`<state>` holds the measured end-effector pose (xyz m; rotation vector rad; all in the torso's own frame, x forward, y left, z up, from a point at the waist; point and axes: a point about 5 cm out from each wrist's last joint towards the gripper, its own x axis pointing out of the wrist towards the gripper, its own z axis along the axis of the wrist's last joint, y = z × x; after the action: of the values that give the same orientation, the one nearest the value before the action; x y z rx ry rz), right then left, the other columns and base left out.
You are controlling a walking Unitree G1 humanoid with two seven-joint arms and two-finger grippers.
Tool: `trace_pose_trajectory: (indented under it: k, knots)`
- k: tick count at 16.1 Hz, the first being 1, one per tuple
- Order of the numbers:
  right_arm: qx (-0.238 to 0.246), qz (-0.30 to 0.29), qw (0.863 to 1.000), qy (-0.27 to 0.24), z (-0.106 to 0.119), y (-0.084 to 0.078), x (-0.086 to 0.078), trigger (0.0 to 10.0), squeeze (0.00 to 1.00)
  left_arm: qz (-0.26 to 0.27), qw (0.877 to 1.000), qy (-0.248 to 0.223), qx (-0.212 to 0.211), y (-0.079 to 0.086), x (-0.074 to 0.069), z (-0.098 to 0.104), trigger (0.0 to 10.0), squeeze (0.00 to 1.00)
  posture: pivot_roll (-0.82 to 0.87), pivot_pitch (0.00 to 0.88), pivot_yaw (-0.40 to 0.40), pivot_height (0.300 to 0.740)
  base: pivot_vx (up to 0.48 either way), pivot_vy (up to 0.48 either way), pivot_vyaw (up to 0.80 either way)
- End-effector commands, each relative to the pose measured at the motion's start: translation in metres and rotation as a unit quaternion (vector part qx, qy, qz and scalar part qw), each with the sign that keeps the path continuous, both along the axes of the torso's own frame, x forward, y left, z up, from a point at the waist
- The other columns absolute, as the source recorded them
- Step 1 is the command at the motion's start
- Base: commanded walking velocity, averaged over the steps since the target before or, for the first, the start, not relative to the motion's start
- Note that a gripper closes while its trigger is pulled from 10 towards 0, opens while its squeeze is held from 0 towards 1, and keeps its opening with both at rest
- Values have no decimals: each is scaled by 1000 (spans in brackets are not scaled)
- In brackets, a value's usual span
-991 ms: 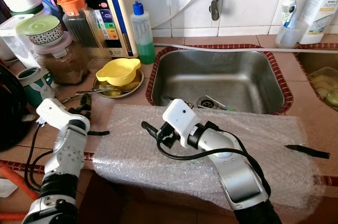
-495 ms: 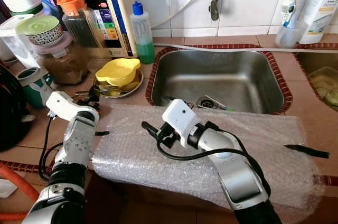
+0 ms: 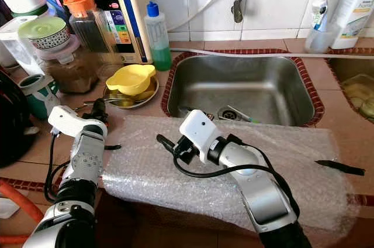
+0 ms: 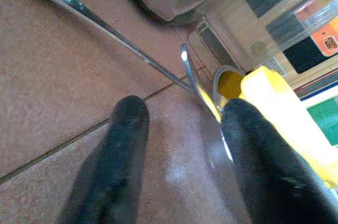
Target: Kitchen organization
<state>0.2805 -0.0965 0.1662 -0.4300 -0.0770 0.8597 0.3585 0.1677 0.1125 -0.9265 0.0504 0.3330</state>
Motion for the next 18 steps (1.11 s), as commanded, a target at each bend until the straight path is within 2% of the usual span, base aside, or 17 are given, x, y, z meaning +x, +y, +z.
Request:
trace_pose_trajectory:
  k: [1, 10, 15, 18]
  knots:
    - [1, 13, 1000, -8, 3, 5, -1, 10000, 0, 11, 1000, -10, 4, 7, 2, 5, 0, 0, -326, 60, 152, 740, 0, 0, 0]
    - [2, 13, 1000, -6, 2, 6, -2, 10000, 0, 18, 999, -23, 18, 10, 3, 12, 0, 0, -323, 60, 155, 740, 0, 0, 0]
    - [3, 13, 1000, -5, 1, 6, -1, 10000, 0, 28, 998, -50, 26, 16, -2, 27, 0, 0, -311, 58, 152, 740, 0, 0, 0]
    - [3, 15, 1000, -6, 2, 6, 0, 10000, 0, 29, 998, -53, 25, 17, -3, 28, 0, 0, -309, 57, 151, 740, 0, 0, 0]
